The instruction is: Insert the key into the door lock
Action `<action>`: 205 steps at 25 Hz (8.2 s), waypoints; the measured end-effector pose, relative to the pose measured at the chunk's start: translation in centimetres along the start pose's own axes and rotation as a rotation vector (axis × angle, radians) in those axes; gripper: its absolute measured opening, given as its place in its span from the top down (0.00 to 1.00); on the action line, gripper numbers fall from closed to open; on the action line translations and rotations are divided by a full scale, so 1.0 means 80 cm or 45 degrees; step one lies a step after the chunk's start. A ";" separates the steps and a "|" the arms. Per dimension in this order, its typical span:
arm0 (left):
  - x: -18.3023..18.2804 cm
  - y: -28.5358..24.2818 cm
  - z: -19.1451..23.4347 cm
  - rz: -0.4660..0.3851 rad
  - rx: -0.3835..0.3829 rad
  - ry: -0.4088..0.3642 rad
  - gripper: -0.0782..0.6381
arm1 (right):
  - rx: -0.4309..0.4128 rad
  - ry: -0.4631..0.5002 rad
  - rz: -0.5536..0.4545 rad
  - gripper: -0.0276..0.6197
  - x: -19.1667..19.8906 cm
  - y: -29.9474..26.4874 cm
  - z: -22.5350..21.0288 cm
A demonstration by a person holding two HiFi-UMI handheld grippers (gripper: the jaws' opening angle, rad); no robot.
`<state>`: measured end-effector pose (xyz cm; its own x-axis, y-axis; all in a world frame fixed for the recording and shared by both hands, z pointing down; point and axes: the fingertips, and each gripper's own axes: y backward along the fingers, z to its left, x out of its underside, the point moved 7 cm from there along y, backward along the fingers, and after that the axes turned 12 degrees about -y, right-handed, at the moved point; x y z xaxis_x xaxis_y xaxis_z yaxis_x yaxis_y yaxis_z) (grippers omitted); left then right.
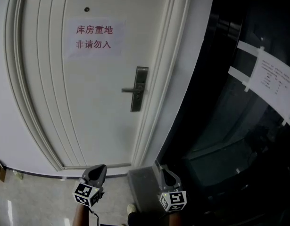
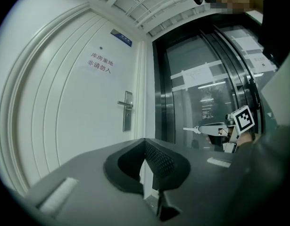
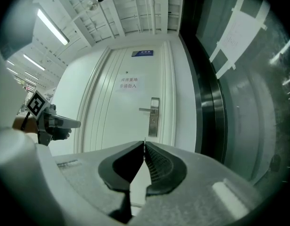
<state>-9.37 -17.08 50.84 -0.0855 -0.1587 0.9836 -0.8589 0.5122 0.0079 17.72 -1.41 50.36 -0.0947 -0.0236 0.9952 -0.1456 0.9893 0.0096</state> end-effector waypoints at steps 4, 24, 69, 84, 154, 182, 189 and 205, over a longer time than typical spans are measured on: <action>0.008 -0.021 0.016 0.007 -0.025 0.007 0.89 | -0.009 0.000 -0.002 0.94 -0.002 -0.031 -0.018; 0.023 -0.152 0.100 0.052 -0.148 0.027 0.89 | -0.138 0.137 -0.003 0.94 -0.032 -0.231 -0.078; 0.036 -0.220 0.135 0.064 -0.318 0.032 0.89 | -0.216 1.315 -0.126 0.94 -0.108 -0.457 -0.046; 0.046 -0.226 0.149 0.068 -0.359 0.065 0.89 | -0.207 1.386 -0.133 0.94 -0.103 -0.485 -0.041; 0.063 -0.215 0.164 0.028 -0.391 0.128 0.89 | -0.029 1.842 -0.001 0.94 -0.094 -0.510 -0.017; 0.067 -0.205 0.171 0.037 -0.423 0.139 0.89 | -0.012 1.816 0.019 0.94 -0.095 -0.538 -0.008; 0.066 -0.208 0.173 0.045 -0.416 0.134 0.89 | -0.024 1.799 0.014 0.94 -0.094 -0.543 -0.008; 0.063 -0.194 0.169 0.046 -0.445 0.127 0.89 | 0.038 1.776 -0.006 0.94 -0.093 -0.544 -0.007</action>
<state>-3.28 -37.24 53.21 -0.0482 -0.0606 0.9970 -0.6299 0.7765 0.0167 25.34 -44.19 42.55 0.9508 0.1522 0.2699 -0.1659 0.9857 0.0287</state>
